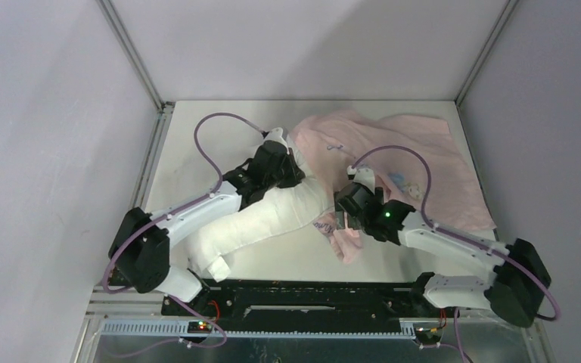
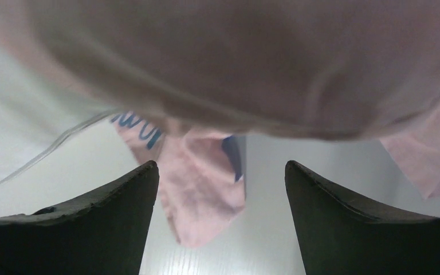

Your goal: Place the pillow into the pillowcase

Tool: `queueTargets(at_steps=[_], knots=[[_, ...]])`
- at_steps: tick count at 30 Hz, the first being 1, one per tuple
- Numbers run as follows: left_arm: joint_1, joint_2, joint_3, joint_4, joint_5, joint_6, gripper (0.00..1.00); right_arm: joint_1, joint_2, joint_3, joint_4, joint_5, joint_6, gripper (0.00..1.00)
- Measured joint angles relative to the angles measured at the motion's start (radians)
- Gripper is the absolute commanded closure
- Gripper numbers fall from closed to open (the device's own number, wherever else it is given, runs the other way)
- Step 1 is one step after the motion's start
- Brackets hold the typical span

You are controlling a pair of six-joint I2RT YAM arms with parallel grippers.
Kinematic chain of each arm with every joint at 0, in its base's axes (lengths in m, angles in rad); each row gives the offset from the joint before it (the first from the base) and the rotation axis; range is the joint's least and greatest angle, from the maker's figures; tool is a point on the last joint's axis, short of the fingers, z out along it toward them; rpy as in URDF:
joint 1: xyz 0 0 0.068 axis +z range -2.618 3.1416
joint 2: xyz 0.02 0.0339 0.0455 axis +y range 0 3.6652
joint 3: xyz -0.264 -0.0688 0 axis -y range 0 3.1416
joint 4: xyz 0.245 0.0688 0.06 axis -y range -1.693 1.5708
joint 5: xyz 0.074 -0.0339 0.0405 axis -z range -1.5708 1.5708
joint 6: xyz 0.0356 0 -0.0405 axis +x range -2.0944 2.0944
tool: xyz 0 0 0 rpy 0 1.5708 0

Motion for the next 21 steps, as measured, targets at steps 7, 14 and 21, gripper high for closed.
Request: queueTargets(at_steps=[7, 14, 21], knots=[[0.04, -0.027, 0.0, -0.037, 0.012, 0.001, 1.0, -0.062, 0.169, -0.007, 0.148, 0.001, -0.043, 0.59], [0.048, -0.016, 0.035, -0.051, 0.01, -0.007, 1.0, 0.101, 0.155, 0.078, 0.156, -0.055, -0.047, 1.0], [0.043, 0.009, 0.057, -0.051, -0.017, -0.045, 1.0, 0.195, 0.074, 0.201, 0.168, -0.108, -0.051, 0.95]])
